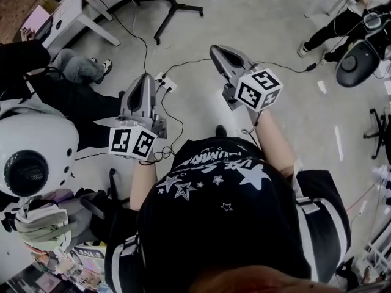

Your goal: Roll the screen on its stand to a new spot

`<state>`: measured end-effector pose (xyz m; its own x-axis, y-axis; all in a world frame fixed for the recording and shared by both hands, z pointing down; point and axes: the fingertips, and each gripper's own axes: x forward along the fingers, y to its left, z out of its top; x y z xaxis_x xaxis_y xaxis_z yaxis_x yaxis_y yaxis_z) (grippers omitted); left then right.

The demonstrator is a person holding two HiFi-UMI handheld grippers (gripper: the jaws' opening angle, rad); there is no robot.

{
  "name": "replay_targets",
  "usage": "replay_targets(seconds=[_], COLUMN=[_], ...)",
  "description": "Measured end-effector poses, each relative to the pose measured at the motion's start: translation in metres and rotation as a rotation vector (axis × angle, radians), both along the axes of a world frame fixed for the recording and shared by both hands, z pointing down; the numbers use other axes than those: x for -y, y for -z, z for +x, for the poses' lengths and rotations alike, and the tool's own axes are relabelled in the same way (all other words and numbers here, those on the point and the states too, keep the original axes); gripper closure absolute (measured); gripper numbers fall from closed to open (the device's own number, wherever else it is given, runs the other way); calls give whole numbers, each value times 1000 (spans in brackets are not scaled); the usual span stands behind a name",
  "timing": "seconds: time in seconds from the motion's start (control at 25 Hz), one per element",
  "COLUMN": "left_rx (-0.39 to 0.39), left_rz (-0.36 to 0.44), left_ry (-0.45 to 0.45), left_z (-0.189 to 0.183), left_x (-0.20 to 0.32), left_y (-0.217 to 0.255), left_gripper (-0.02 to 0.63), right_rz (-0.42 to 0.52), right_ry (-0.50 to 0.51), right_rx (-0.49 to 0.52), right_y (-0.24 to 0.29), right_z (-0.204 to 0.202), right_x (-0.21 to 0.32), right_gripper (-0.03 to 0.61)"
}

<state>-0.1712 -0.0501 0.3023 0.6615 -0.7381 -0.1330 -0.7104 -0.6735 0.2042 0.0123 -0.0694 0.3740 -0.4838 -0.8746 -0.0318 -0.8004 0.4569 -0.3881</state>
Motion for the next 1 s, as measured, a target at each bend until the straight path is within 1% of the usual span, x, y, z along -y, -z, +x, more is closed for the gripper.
replay_targets(seconds=[0.16, 0.24, 0.32, 0.44, 0.56, 0.68, 0.84, 0.92, 1.0], left_rx=[0, 13, 9, -16, -6, -19, -35, -40, -47], left_rz=[7, 12, 14, 15, 10, 15, 29, 32, 30], left_ry=[24, 23, 23, 33, 47, 46, 7, -5, 2], left_z=[21, 25, 29, 32, 34, 34, 34, 36, 40], left_x=[14, 14, 20, 42, 70, 86, 96, 113, 143], left_y=[5, 5, 7, 11, 4, 6, 14, 17, 17], left_gripper=[601, 601, 601, 601, 601, 601, 601, 601, 601], right_rz=[-6, -7, -15, -41, -55, -43, -44, -50, -49], right_ry=[11, 8, 8, 20, 35, 4, -41, -46, -47], right_rx=[-14, -5, -4, -5, -17, -24, -31, -45, -56], right_y=[-1, -5, -9, -19, -28, -24, -16, -14, -13], right_z=[17, 21, 23, 24, 24, 34, 38, 39, 45], right_x=[13, 10, 13, 32, 53, 60, 62, 75, 102], right_gripper=[572, 572, 572, 572, 572, 572, 572, 572, 572])
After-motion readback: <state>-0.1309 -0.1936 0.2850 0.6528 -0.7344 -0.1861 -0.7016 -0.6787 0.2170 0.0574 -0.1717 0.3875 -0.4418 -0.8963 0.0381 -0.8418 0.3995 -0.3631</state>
